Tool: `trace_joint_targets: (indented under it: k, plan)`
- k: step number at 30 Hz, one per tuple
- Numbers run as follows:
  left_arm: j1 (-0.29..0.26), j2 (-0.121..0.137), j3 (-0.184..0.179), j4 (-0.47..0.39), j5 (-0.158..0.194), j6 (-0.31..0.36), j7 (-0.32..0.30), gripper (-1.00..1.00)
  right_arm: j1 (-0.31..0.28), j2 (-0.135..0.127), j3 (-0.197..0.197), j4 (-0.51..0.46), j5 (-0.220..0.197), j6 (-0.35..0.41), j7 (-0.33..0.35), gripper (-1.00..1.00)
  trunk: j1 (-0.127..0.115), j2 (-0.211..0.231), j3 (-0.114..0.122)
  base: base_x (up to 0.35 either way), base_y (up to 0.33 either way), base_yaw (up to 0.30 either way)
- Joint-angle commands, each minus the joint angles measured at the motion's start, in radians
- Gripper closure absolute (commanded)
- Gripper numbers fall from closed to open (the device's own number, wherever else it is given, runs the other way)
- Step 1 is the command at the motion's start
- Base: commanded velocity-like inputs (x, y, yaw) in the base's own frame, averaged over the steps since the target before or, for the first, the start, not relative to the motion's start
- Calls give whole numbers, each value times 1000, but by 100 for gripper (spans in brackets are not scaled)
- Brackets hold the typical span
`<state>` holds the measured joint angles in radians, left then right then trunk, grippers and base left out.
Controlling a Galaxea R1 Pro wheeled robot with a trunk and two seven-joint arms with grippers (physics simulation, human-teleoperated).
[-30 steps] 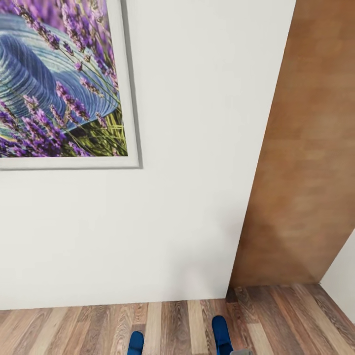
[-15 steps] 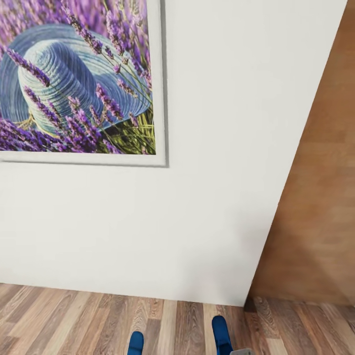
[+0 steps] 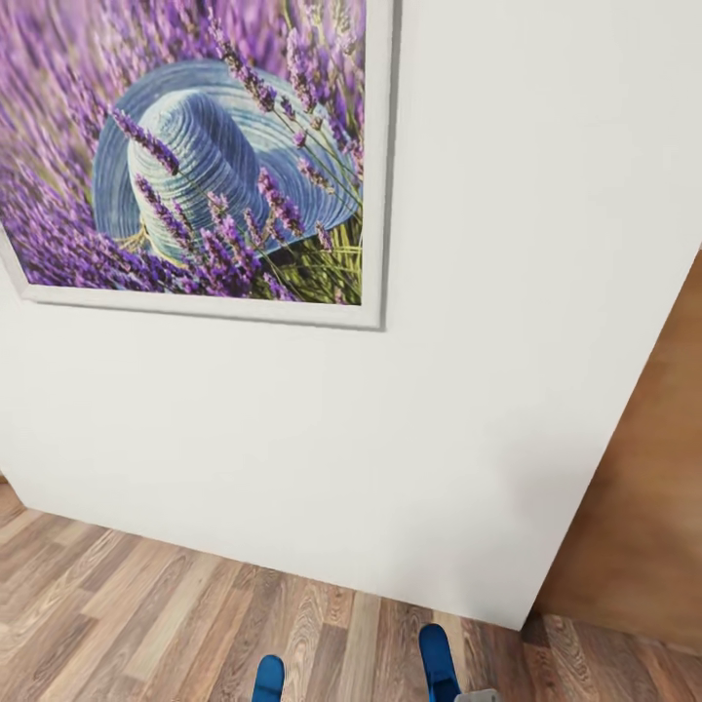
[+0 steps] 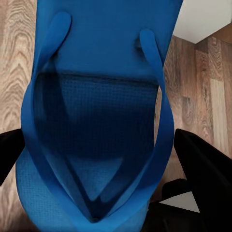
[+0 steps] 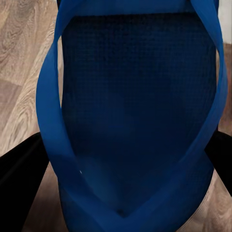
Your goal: In the bedroom, move the book from the bed onto either nightstand, and place the two sandals side by side next to the bed.
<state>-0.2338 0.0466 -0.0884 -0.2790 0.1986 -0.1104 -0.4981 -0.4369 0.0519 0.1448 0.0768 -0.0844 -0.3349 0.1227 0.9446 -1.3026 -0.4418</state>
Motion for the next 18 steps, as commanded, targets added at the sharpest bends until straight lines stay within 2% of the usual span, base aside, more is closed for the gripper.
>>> trace_joint_targets:
  k: [1, 18]
  plan:
    - [-1, 1, -8, 1, 9, -5, 0, 100, -2, 0, 7, 5, -9, -7, 5, 100, 0, -1, -1, 0, 0, 291]
    - [-1, 1, -8, 1, 9, -5, 0, 100, -2, 0, 7, 5, -9, -7, 5, 100, 0, -1, -1, 0, 0, 291]
